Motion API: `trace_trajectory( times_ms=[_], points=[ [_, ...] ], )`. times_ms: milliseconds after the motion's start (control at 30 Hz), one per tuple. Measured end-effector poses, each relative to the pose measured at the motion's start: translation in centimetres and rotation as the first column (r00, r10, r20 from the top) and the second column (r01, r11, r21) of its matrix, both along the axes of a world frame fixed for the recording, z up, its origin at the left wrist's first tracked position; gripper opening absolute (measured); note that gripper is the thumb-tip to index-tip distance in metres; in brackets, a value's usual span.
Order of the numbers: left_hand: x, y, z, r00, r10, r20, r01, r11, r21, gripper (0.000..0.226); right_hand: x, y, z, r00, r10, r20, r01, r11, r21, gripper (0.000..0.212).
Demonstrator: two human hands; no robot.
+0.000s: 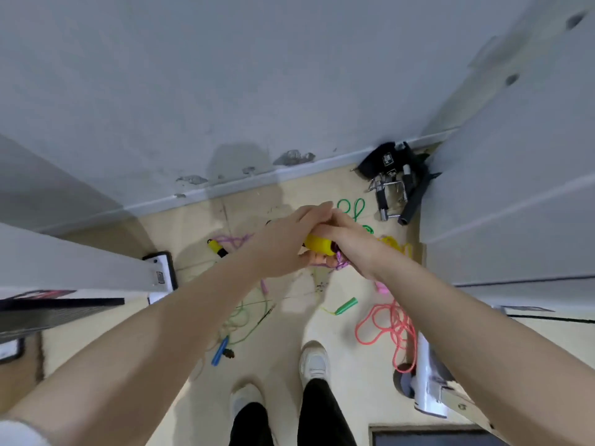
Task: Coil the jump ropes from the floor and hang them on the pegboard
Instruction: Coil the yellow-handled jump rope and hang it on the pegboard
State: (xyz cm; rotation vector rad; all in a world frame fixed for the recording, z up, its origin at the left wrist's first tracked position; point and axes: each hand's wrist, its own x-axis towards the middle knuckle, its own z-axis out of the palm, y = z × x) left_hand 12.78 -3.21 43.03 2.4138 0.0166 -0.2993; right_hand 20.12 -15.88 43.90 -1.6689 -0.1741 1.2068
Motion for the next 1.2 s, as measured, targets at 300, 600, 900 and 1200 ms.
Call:
trace_trajectory(
  times_ms=[300, 600, 900, 1200],
  points=[
    [-7.1, 2.0, 21.3, 0.980, 0.127, 0.150, -0.152, 0.974, 0.165, 0.065, -5.9, -2.0, 21.7, 0.957, 0.130, 0.261, -0.127, 0.992, -0.027, 0.034],
    [-12.4, 1.8, 26.7, 0.730, 0.672, -0.128, -0.616, 0.565, -0.548, 0.040, -10.0, -7.0, 24.9, 0.892, 0.003, 0.452, 0.015, 0.999, -0.036, 0.027],
    [-17.1, -6.1, 29.7, 0.967, 0.152, -0.204, -0.245, 0.770, -0.589, 0.006, -14.4, -6.8, 30.0, 0.526, 0.444, 0.725, -0.337, 0.892, -0.302, 0.025],
    [-23.3, -10.5, 28.0, 0.572, 0.820, -0.008, -0.769, 0.533, -0.354, 0.024, -14.6, -17.5, 28.9, 0.547, 0.095, 0.832, 0.158, 0.964, -0.215, 0.041]
  ],
)
